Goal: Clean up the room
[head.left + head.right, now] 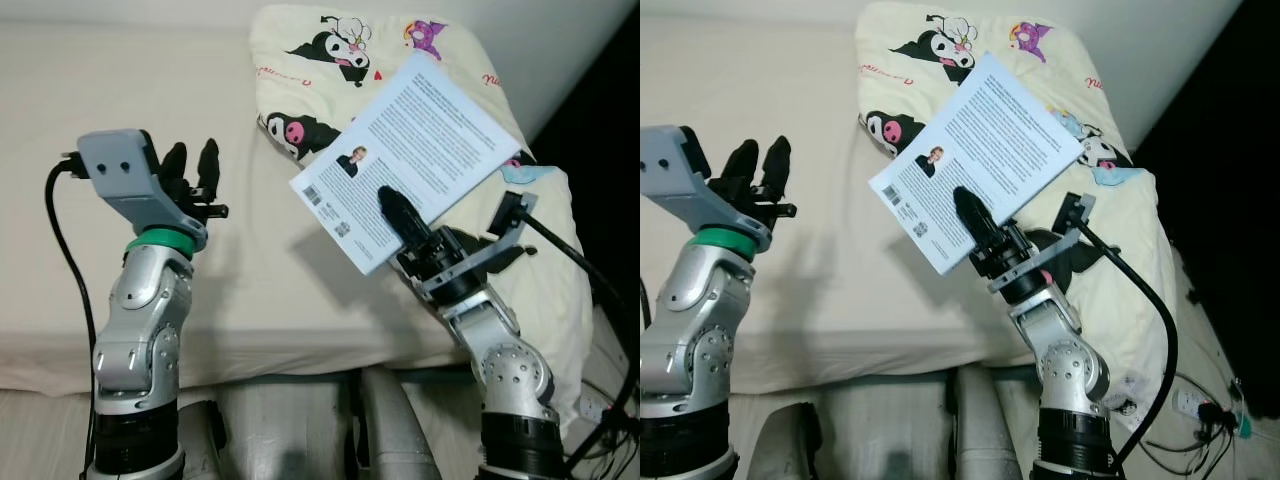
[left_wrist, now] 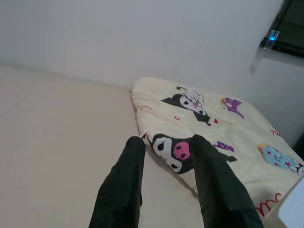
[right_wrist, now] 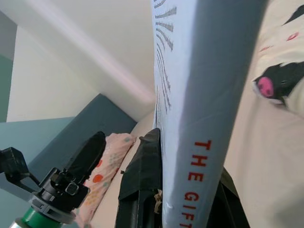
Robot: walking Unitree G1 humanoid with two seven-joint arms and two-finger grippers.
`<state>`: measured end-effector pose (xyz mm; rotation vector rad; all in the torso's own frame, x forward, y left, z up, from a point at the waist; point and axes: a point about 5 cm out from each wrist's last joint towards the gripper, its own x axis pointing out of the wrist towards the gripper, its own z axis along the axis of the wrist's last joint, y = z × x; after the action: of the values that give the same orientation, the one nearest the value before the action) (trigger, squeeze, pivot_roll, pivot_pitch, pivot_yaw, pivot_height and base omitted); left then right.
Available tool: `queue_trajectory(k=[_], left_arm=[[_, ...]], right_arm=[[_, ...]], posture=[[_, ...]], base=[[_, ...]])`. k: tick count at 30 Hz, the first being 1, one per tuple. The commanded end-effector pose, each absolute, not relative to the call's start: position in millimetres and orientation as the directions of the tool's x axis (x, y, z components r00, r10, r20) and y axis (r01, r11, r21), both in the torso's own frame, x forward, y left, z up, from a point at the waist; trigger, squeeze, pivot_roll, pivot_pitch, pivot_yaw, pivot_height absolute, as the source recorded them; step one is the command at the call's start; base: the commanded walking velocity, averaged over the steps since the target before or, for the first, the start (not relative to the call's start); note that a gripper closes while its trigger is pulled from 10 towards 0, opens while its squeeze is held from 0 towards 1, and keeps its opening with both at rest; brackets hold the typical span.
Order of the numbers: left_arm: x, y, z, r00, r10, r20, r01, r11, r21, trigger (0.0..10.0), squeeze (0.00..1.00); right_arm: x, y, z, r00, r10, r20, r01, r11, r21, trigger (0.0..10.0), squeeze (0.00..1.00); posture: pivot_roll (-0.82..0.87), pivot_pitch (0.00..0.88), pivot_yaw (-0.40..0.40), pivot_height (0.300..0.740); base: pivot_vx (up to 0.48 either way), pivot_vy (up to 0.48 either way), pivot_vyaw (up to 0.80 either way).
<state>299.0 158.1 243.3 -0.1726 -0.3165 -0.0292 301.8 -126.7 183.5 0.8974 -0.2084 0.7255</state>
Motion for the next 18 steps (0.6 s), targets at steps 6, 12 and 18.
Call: queue_trajectory(k=[6, 12, 18], left_arm=[[301.5, 155.9, 238.2, 0.96, -0.005, 0.28, 0.054, 0.984, -0.167, 10.0, 0.0], [302.2, 155.3, 239.0, 0.959, -0.006, 0.282, 0.055, 0.984, -0.169, 10.0, 0.0], [302.8, 154.5, 239.8, 0.959, -0.009, 0.283, 0.059, 0.984, -0.169, 10.0, 0.0]], right_arm=[[298.5, -126.4, 187.2, 0.73, 0.492, 0.475, -0.673, 0.393, 0.627, 10.0, 0.0], [298.7, -126.2, 187.0, 0.73, 0.493, 0.473, -0.672, 0.392, 0.628, 10.0, 0.0], [299.0, -125.7, 187.0, 0.73, 0.493, 0.473, -0.672, 0.392, 0.629, 10.0, 0.0]], posture=[[-0.04, 0.08, -0.003, 0.62], [-0.04, 0.079, -0.003, 0.642], [-0.04, 0.078, -0.002, 0.663]], base=[[0.0, 0.0, 0.0], [0.0, 0.0, -0.2], [0.0, 0.0, 0.0]])
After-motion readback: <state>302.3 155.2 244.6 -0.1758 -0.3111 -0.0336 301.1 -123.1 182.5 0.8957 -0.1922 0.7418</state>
